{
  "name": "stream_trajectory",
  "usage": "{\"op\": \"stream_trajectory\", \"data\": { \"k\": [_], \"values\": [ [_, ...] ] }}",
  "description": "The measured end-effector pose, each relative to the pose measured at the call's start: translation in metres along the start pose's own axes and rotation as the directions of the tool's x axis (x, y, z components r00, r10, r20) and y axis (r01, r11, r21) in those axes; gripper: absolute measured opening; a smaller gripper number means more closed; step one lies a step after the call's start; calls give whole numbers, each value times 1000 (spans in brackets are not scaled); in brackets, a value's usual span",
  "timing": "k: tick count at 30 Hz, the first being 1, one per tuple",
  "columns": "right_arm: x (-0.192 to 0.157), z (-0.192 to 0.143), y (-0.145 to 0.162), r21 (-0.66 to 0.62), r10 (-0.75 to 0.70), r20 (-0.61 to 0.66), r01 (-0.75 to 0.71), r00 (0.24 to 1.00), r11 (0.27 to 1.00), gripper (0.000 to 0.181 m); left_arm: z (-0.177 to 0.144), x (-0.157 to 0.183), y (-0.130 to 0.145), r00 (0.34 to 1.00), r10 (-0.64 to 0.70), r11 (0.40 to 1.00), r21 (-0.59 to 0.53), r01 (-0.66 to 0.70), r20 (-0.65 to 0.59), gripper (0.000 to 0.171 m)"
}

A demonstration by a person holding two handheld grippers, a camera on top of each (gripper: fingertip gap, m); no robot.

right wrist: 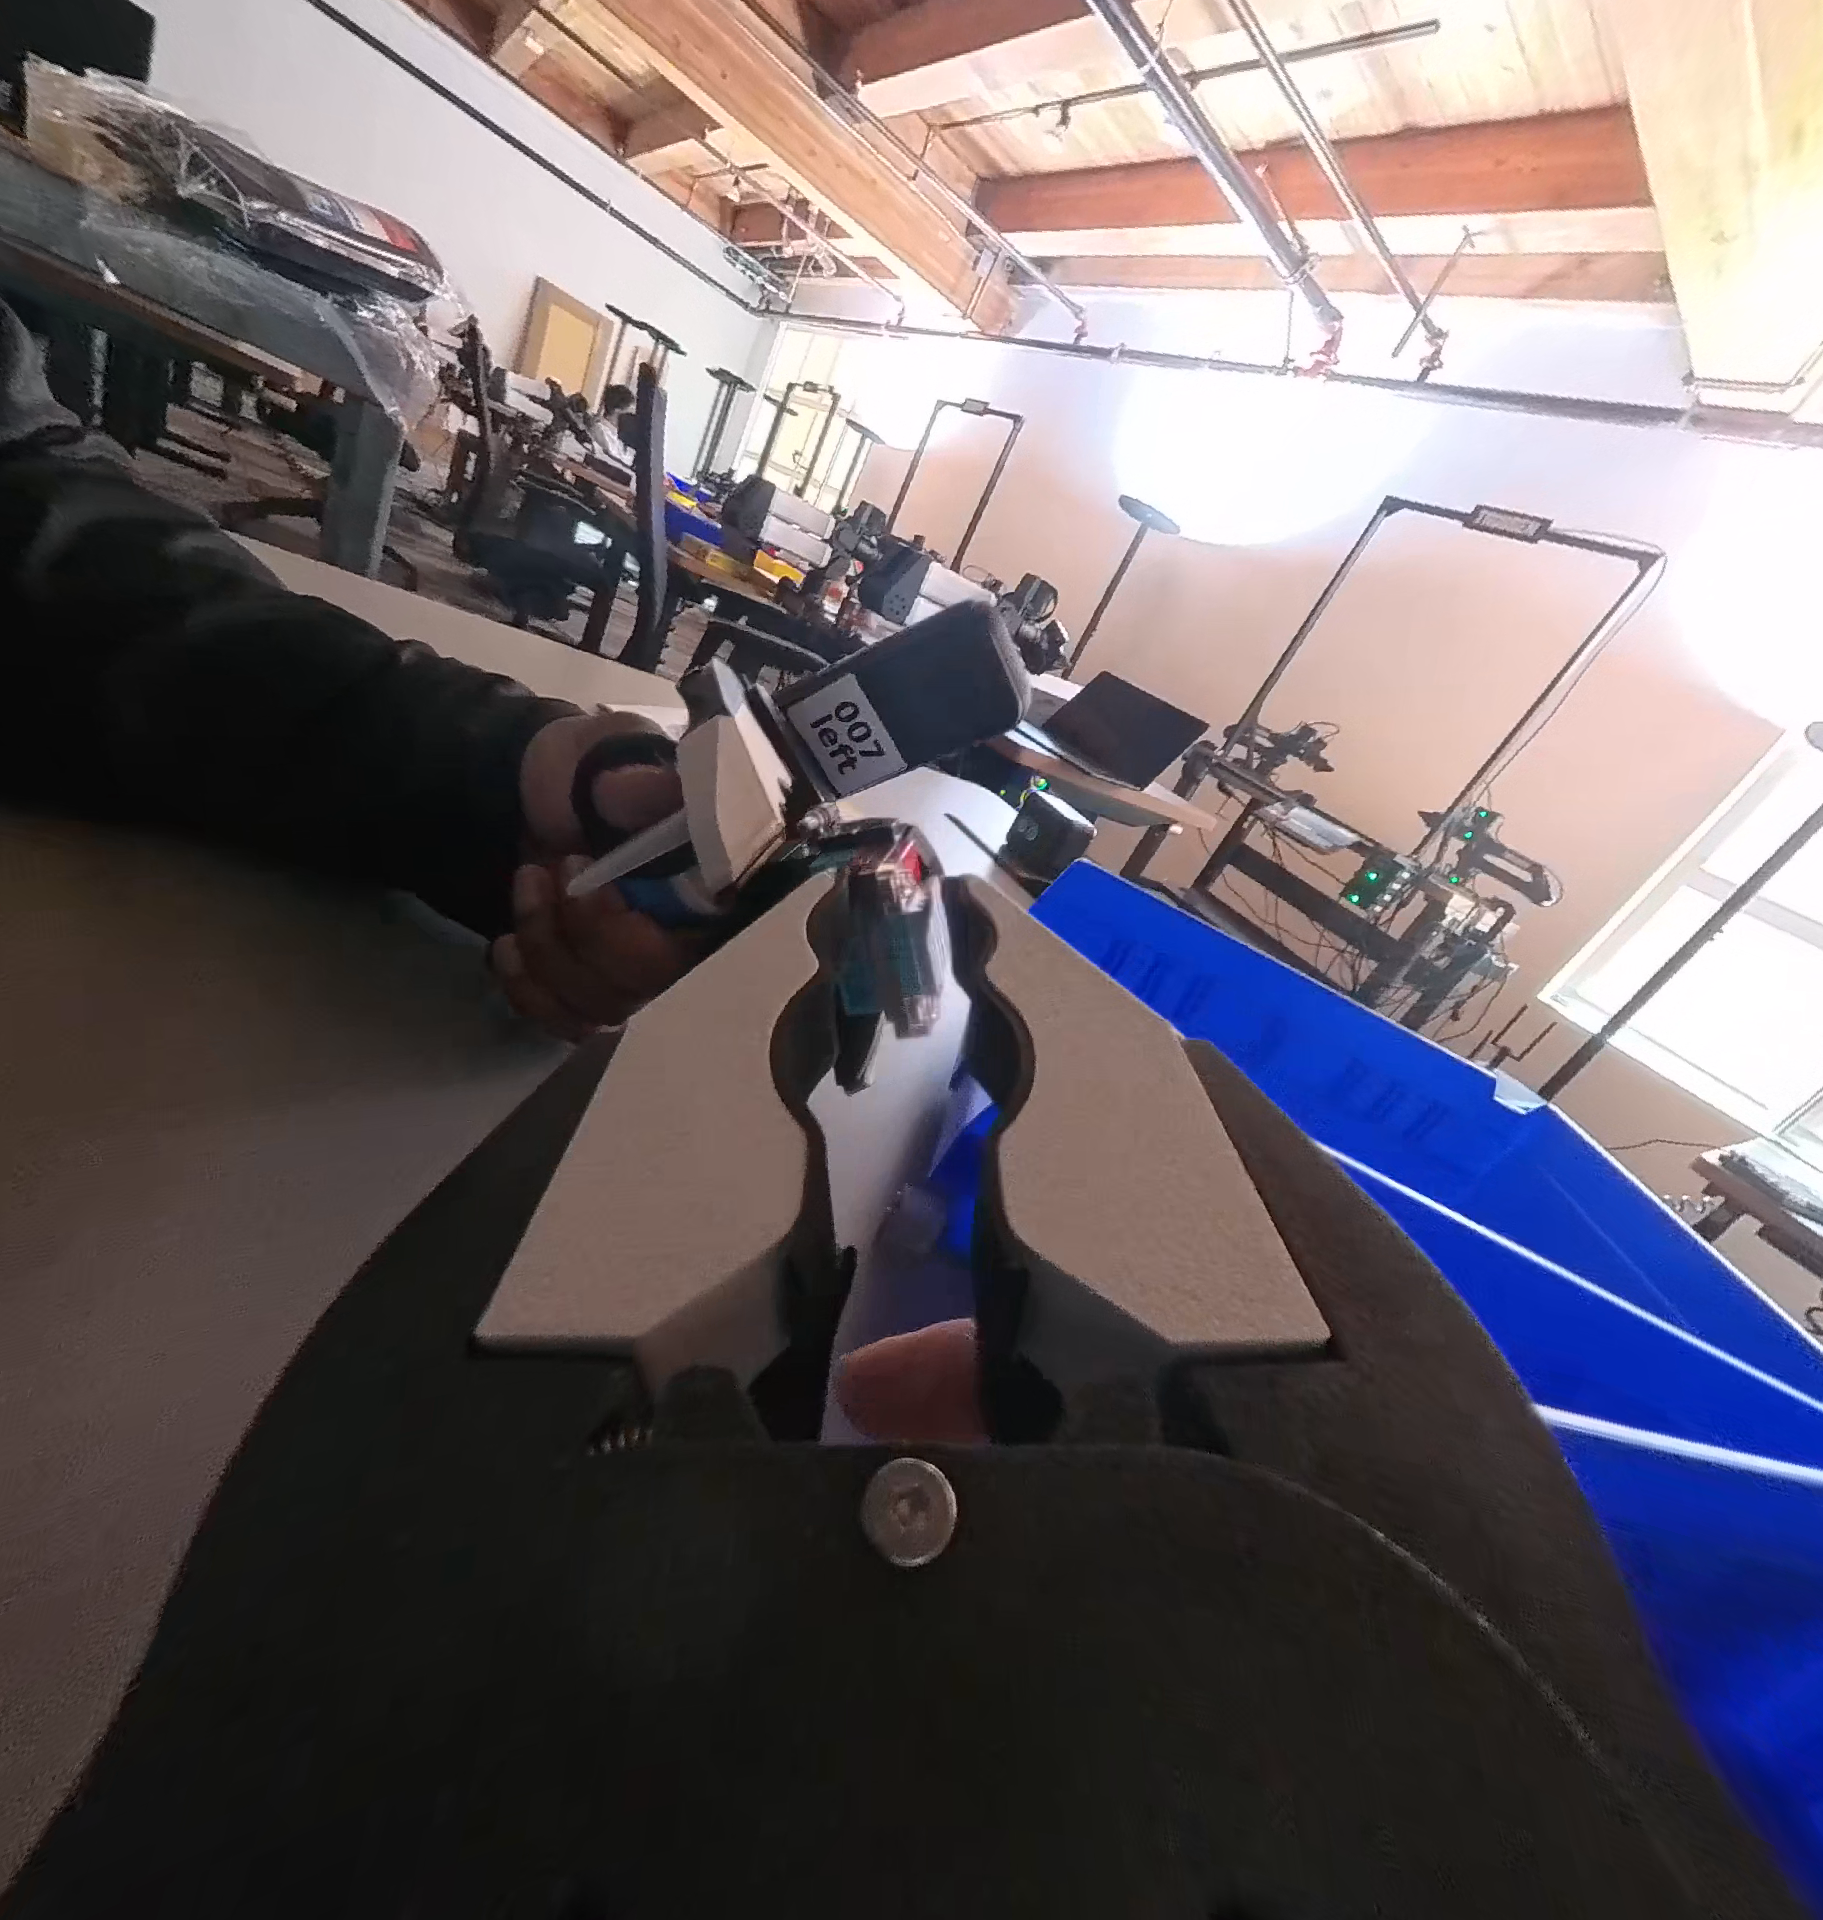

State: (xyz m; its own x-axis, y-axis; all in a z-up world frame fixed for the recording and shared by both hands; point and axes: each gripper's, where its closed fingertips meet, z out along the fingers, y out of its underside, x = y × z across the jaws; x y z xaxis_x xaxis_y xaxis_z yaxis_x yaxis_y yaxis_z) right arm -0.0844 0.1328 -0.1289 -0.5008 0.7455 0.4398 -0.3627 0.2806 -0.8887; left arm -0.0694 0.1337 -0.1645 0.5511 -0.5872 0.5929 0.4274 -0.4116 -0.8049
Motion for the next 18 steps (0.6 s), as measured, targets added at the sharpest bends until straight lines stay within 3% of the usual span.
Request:
{"op": "stream_trajectory", "data": {
  "k": [18],
  "values": [
    [7,2,8,-47,98,-18,-99,995,994,15,0,-3,-2,994,-109,993,34,110,-23,53]
  ]
}}
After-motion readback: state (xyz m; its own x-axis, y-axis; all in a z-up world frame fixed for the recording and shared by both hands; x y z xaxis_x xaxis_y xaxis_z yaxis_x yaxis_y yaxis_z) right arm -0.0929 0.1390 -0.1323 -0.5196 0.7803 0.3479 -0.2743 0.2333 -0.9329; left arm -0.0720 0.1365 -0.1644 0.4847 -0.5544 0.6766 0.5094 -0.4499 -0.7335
